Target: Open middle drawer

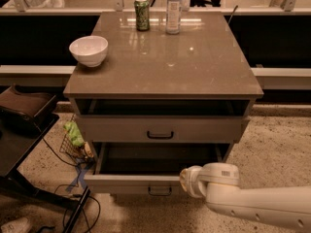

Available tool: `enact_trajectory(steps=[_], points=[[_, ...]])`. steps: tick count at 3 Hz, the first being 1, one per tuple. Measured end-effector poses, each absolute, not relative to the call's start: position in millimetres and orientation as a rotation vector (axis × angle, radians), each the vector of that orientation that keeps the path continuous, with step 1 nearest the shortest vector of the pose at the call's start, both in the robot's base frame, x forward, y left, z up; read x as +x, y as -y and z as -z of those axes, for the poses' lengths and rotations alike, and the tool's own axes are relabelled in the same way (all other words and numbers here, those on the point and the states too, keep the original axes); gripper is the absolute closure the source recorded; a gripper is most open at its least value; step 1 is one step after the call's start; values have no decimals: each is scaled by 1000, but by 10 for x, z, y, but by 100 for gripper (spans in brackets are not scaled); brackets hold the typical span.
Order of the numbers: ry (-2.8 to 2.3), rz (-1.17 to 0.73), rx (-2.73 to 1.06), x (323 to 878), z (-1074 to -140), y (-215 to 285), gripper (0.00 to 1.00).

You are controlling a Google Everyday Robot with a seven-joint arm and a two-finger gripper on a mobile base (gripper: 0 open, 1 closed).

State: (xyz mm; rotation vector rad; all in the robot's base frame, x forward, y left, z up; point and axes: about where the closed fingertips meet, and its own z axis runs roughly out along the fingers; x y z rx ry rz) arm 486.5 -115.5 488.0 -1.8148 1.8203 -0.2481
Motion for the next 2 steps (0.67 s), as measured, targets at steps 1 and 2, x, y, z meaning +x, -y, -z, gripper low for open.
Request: enact_trajectory(steps=[1, 2], points=[[-1825, 297, -1826, 5218, -4765, 1155, 100], [-1838, 323, -1824, 5510, -4681, 1249, 100]])
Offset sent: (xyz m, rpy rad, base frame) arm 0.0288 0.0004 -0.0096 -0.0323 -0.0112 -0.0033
